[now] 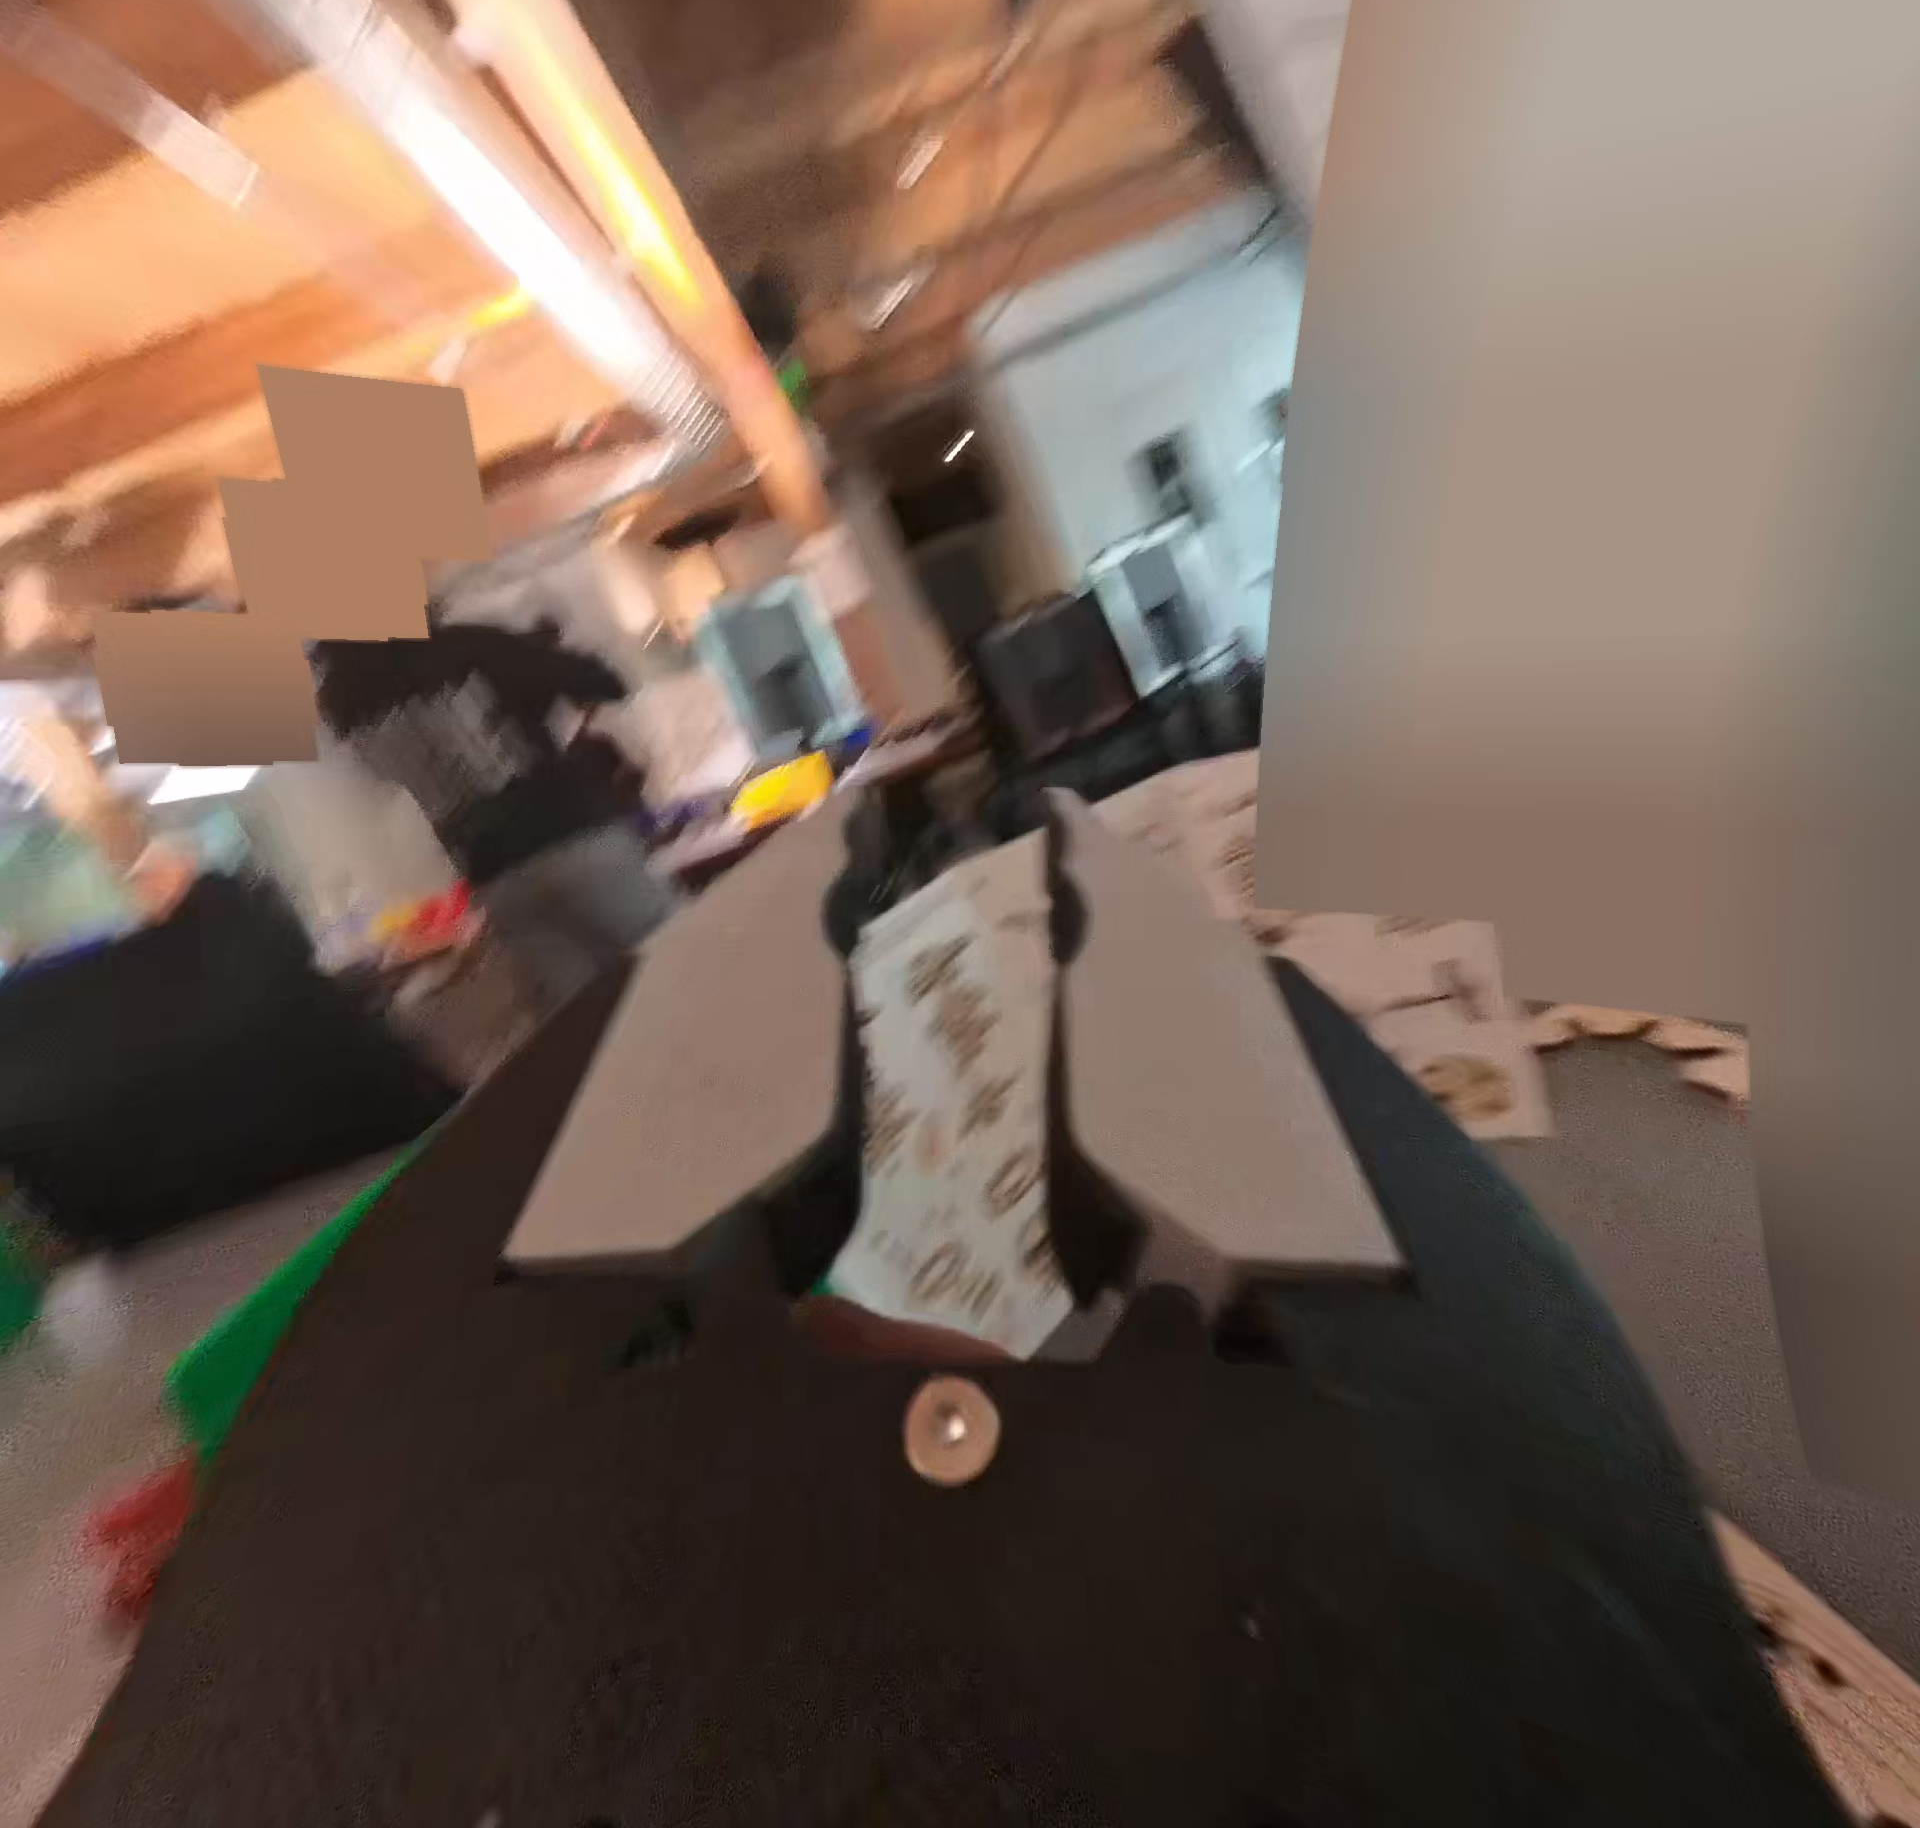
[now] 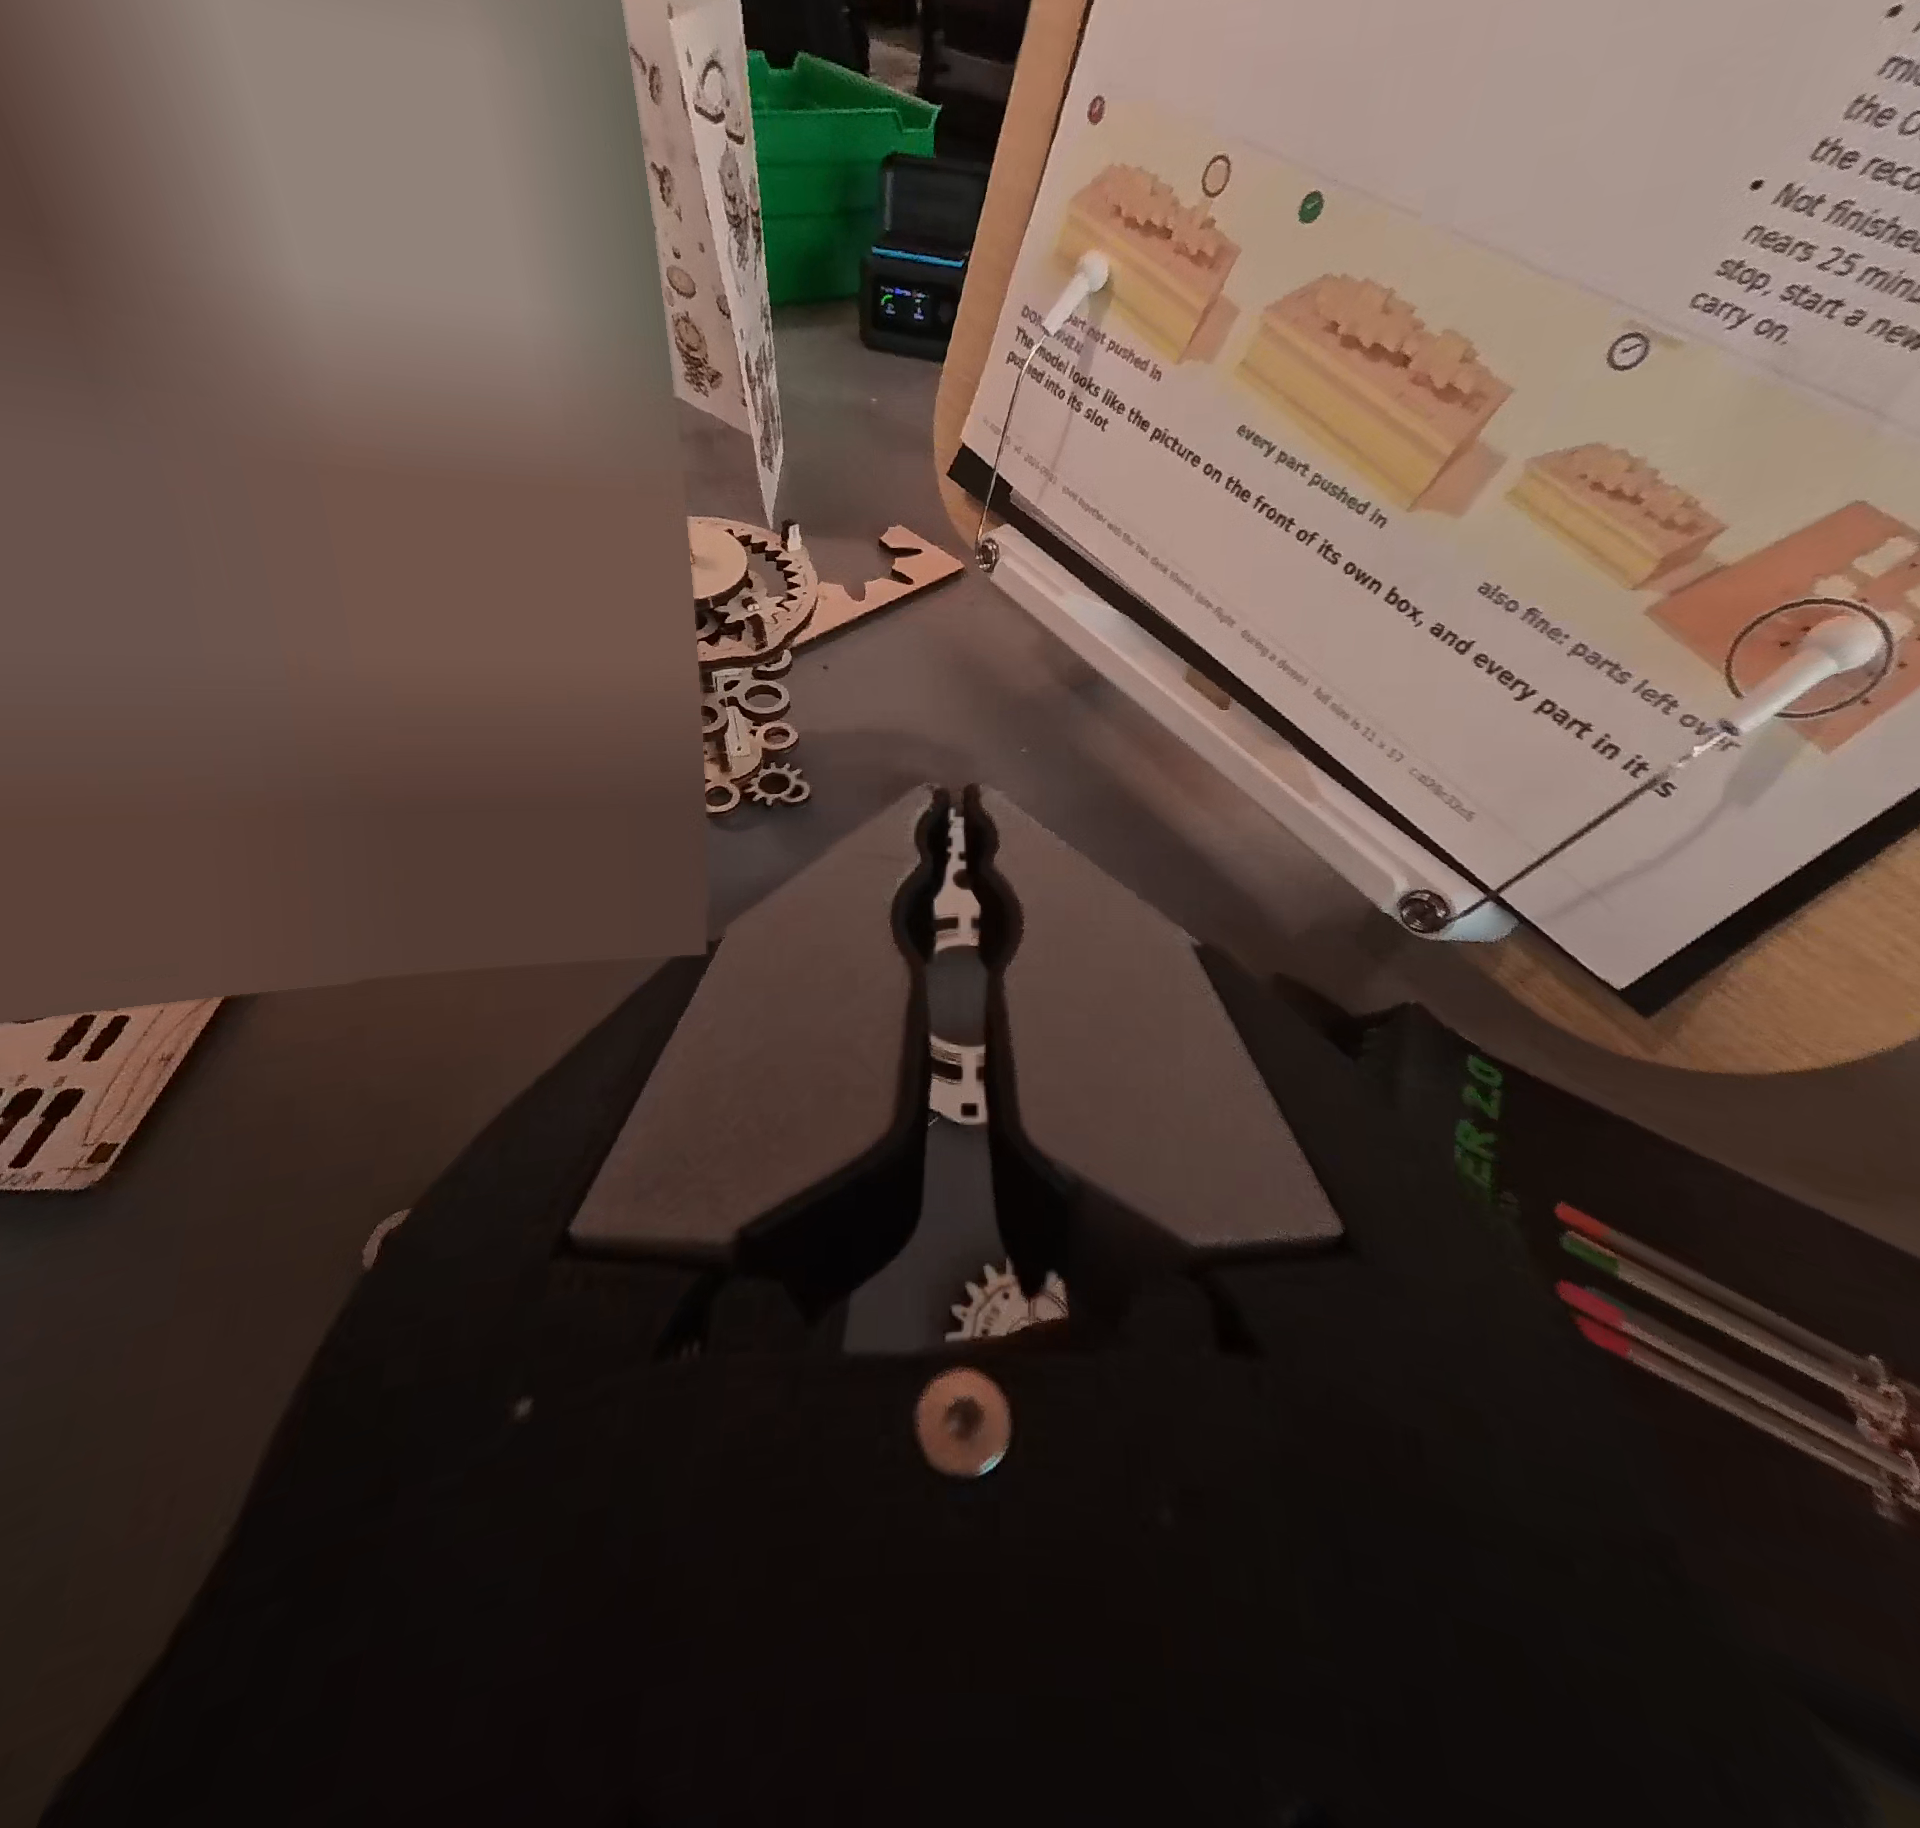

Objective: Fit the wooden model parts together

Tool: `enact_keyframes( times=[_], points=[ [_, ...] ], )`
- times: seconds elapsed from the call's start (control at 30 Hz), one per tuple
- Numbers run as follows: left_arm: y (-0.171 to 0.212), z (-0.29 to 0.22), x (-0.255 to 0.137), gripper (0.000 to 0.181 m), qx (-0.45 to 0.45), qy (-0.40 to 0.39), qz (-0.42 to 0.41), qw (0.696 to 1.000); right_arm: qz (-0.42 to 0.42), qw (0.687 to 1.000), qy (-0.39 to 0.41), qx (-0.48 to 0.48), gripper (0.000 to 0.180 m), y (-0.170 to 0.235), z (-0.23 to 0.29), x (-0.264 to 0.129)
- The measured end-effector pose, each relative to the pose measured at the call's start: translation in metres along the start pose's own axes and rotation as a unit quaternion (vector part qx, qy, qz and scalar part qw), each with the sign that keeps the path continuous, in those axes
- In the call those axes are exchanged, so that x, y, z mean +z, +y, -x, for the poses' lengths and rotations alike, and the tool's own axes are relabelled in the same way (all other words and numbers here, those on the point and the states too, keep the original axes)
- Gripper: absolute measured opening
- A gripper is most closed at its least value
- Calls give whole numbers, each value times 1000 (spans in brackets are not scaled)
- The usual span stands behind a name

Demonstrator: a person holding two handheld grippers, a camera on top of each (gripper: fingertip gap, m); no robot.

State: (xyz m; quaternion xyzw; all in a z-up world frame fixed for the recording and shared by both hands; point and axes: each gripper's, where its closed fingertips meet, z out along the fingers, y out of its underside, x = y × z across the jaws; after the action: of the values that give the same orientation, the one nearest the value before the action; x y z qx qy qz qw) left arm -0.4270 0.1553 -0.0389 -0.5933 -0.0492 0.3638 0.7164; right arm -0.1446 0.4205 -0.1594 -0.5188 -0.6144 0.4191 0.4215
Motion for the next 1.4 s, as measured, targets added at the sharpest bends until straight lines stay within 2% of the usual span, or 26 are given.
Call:
enact_keyframes(
  times=[0.03, 0.07, 0.13, 0.17, 0.23, 0.3, 0.33, 0.4, 0.5, 0.7, 1.07, 1.4],
  points=[
    [9, 13, 0, 57, -21, -22, 32, 999, -5, 1000, 5, 3, 0, -1, -2, -3],
    [9, 21, -5, 66, -51, -27, 41, 997, -12, 1000, 6, 6, 0, -3, -3, -5],
    [6, 36, -19, 54, -79, -47, 45, 995, -24, 1000, 3, 13, 0, -8, -3, -9],
    [9, 42, -25, 56, -83, -60, 59, 993, -26, 1000, -1, 14, 0, -9, -1, -10],
    [30, 46, -30, 61, -68, -64, 122, 988, -22, 1000, -5, 9, 3, -9, 1, -11],
    [62, 41, -31, 77, -76, -55, 191, 977, -18, 1000, -2, -5, 3, -7, 2, -13],
    [76, 35, -31, 77, -87, -42, 218, 971, -16, 1000, -4, -12, 2, -6, 4, -14],
    [95, 39, -33, 45, -83, -60, 238, 966, -14, 1000, -12, -21, 2, -4, 9, -16],
    [101, 41, -33, 0, -50, -56, 214, 974, -9, 999, -25, -26, 1, 1, 17, -16],
    [110, 41, -24, 0, -53, 12, 229, 972, -11, 998, -17, -51, 2, 1, 22, -13],
    [114, 61, -11, 2, -76, 24, 229, 970, -21, 997, 38, -66, 2, -4, 8, -20],
    [126, 69, -11, 0, -56, 47, 231, 970, -5, 998, 14, -62, 3, 4, 16, -14]
  ],
)
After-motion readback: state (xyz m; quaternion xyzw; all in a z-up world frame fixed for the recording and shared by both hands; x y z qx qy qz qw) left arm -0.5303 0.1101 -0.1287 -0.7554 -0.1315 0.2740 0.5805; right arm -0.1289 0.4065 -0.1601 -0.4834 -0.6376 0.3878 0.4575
